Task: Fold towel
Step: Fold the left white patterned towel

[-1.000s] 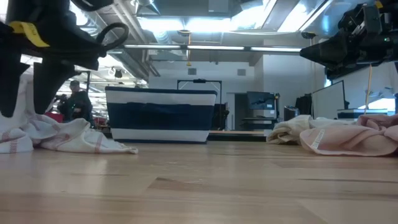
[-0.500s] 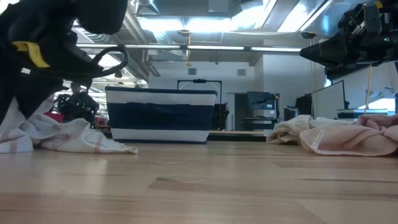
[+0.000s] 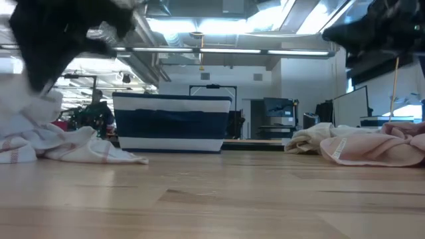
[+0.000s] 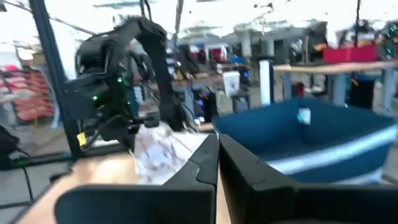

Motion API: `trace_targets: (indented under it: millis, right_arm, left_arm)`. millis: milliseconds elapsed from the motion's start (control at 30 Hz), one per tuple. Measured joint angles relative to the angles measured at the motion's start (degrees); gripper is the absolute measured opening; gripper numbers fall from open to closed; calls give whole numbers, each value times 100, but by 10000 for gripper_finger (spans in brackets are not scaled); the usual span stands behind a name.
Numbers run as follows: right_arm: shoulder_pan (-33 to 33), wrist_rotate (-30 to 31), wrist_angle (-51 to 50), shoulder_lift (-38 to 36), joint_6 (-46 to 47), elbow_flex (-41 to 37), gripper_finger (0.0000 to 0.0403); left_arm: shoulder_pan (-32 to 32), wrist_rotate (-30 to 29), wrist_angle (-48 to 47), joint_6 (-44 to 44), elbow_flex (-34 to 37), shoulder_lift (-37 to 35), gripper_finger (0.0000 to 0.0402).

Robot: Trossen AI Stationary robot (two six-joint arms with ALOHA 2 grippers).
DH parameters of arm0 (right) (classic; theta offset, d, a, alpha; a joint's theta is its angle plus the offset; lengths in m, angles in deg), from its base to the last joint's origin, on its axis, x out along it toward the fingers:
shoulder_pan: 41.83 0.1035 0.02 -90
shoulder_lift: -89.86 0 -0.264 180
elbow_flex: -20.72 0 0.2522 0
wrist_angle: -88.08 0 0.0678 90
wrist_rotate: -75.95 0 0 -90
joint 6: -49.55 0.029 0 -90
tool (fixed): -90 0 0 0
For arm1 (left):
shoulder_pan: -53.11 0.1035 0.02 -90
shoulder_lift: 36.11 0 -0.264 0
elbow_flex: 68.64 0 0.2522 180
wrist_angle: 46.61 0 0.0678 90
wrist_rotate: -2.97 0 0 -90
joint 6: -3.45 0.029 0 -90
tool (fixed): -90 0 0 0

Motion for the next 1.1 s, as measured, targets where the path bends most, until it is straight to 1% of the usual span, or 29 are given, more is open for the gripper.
trace_targets:
  millis: [133, 233, 400, 500, 600, 700, 767, 867, 1000, 1100]
  right_arm:
    - [0, -3, 31, 284, -19, 371, 17]
    - [0, -3, 60, 617, -294, 875, 17]
    - [-2, 6, -18, 1478, -938, 1853, 17]
    - [-2, 86, -51, 2040, -1054, 2330, 17]
    - [-2, 155, -86, 2629, -1103, 2617, 17]
    - [-2, 181, -349, 3208, -1153, 2757, 24]
    - [-2, 178, -538, 3585, -1126, 2763, 39]
    - [0, 124, -888, 4097, -968, 2763, 73]
    - [0, -591, -1392, 4688, -828, 2763, 121]
    - [0, -1111, -1526, 5134, -829, 2763, 145]
  left_arm:
    - [100, -617, -244, 16, -1053, -249, 3]
    - [172, -1226, -246, 144, -1901, -460, 5]
    - [206, -2351, -113, 789, -3217, -698, 3]
    - [206, -2791, 214, 1333, -3773, -855, 5]
    - [206, -2858, 554, 1683, -3927, -1059, 5]
    - [166, -2856, 477, 1722, -3857, -1177, 3]
    - [142, -2852, 389, 1607, -3767, -1215, 3]
    - [87, -2959, 230, 1446, -3654, -1228, 7]
    - [48, -3034, 219, 1427, -3588, -1211, 8]
    - [48, -3037, 234, 1427, -3581, -1206, 9]
